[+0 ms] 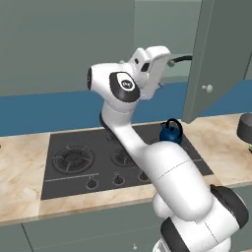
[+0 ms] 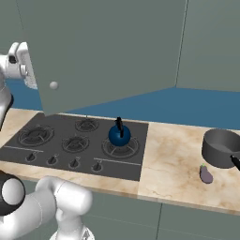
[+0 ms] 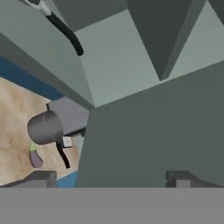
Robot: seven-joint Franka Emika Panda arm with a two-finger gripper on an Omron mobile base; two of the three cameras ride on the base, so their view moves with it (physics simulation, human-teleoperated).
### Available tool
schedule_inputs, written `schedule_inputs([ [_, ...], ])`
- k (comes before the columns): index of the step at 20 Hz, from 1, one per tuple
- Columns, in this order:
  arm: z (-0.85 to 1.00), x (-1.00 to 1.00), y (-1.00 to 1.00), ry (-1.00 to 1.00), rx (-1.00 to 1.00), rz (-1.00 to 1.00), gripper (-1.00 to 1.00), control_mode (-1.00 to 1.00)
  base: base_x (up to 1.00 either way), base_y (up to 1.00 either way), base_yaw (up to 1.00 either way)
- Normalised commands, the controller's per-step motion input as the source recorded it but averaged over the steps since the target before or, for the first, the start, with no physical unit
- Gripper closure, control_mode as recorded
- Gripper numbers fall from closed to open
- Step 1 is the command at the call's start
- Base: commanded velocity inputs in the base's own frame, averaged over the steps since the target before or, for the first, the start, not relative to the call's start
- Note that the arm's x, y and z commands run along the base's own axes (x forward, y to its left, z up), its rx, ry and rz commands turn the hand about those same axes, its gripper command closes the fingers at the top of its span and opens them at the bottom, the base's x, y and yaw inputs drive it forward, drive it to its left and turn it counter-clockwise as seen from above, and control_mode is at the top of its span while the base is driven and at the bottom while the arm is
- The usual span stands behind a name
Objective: Pick the pan from the cabinet and place it on the stove. Then turn on the stove burner for the pan.
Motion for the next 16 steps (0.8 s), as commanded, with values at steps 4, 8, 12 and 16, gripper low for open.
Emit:
schedule_inputs([
  [4,0.0,-0.68,-0.52,-0.02,0.0,-0.29,-1.0,-1.0,0.0,0.0,0.0],
  [8,0.0,-1.0,-0.5,-0.11,0.0,-0.26,-1.0,-1.0,0.0,0.0,0.0],
  [12,0.0,-1.0,-0.61,-0.11,0.0,-0.23,-1.0,-1.0,0.0,0.0,0.0],
  [16,0.0,-0.83,-0.8,-0.03,0.02,-0.18,-1.0,-1.0,0.0,0.0,0.0],
])
